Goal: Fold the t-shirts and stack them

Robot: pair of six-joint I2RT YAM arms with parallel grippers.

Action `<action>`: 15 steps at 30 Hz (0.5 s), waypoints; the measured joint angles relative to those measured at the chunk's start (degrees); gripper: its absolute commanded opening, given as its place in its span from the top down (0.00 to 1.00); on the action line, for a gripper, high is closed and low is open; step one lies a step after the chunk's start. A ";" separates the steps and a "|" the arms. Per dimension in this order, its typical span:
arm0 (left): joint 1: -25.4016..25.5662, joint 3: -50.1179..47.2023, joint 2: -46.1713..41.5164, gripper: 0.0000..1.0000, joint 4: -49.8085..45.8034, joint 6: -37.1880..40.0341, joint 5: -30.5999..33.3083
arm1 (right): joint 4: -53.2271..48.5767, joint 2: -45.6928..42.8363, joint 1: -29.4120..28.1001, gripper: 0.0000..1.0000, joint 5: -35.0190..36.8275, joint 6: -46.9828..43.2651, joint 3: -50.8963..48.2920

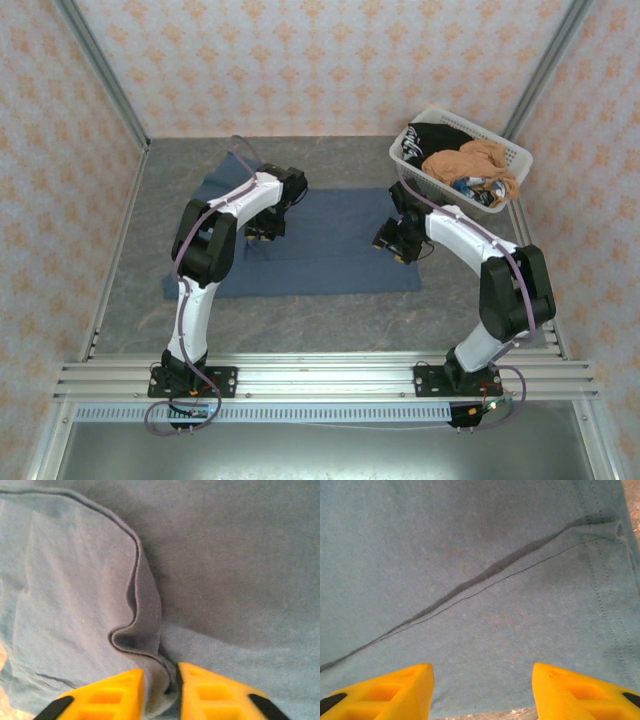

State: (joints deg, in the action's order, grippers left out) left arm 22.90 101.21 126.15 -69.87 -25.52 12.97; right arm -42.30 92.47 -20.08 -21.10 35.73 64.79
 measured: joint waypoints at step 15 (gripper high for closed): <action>0.00 0.02 -4.94 1.00 2.80 -2.56 -0.24 | -0.02 -0.07 0.00 0.46 0.02 0.00 0.00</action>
State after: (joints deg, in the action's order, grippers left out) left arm 22.90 101.23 121.21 -67.07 -28.08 12.73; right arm -42.33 92.40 -20.08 -21.08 35.73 64.79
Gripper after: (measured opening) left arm 0.044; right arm 0.543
